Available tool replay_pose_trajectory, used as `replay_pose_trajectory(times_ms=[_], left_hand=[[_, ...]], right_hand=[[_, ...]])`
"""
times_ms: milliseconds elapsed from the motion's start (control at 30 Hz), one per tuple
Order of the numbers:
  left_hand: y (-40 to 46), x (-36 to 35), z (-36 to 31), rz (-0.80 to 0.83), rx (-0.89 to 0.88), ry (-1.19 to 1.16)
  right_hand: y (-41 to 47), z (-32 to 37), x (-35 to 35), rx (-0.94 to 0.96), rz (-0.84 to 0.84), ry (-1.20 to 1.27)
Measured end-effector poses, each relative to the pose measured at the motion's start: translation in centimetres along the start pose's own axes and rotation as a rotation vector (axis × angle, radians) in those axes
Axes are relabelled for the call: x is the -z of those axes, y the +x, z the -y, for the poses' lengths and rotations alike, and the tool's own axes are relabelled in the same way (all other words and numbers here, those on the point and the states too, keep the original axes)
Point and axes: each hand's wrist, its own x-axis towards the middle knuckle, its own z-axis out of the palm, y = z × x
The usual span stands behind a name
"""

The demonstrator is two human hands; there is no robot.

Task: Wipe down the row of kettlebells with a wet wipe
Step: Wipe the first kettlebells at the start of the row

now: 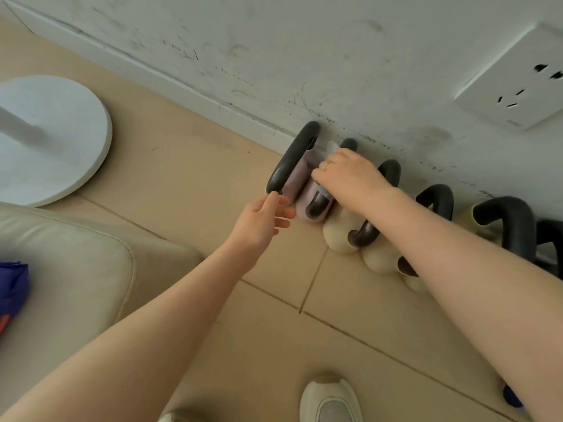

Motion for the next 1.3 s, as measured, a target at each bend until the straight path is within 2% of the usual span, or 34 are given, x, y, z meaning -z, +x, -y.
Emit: replay_pose_trajectory(times_ms=[67,100,167,233,300,400,467,533,567,633,733,800,900,1033,1100,1200,1300], left_hand=[[0.1,-0.2,0.1,0.001,-0.008,0.022],[0.2,-0.3,0.2,-0.002,-0.008,0.02],[0.5,-0.6,0.2,-0.007,-0.018,0.03],[0.8,-1.1,0.3,-0.011,-0.063,0.114],[1.1,-1.6,0.2,-0.02,-0.121,0.253],[1.4,-2.6,-0.2,-0.028,-0.2,0.409],[1.9,-3.7,-0.6,-0.029,-0.259,0.51],[2.3,-4.6,-0.9,-0.06,-0.304,0.621],[2.5,-4.9,-1.0,-0.082,-0.321,0.656],[2.7,-5.2,-1.1,-0.098,-0.329,0.666],[2.7,-5.0,-1.5,-0.074,-0.29,0.66],[2.8,-4.8,-1.8,-0.036,-0.249,0.657],[2.9,-4.5,-2.0,-0.004,-0.229,0.635],[3.1,-4.5,-1.9,0.019,-0.244,0.636],[3.2,-4.4,-1.9,0.022,-0.252,0.628],[3.3,-4.4,-1.7,0.023,-0.254,0.599],[3.4,-4.4,-1.5,0.024,-0.261,0.593]], right_hand=[[-0.2,0.8,-0.5,-0.006,-0.028,0.016],[-0.5,2.1,-1.1,0.03,0.003,-0.032],[-1.0,3.8,-2.1,0.145,-0.035,-0.085],[-0.5,2.6,-1.7,0.231,-0.076,-0.074],[0.1,0.0,-0.8,0.211,-0.07,0.031],[0.9,-3.0,-1.0,0.026,-0.079,0.158],[0.8,-2.8,-1.8,-0.026,-0.117,0.179],[0.3,-1.3,-2.6,-0.013,-0.147,0.177],[0.0,-0.6,-3.0,0.034,-0.216,0.184],[-0.5,-0.2,-3.1,0.109,-0.287,0.182],[0.0,-2.2,-2.3,0.162,-0.174,0.175],[1.0,-4.1,-2.0,0.027,-0.059,0.25],[1.1,-4.3,-1.6,-0.109,-0.033,0.331],[-0.1,-2.4,-2.1,0.098,-0.142,0.243],[0.3,-3.1,-2.1,0.131,-0.113,0.271],[1.6,-5.1,-1.9,-0.029,0.0,0.493],[2.2,-4.8,-2.1,-0.192,0.04,0.658]])
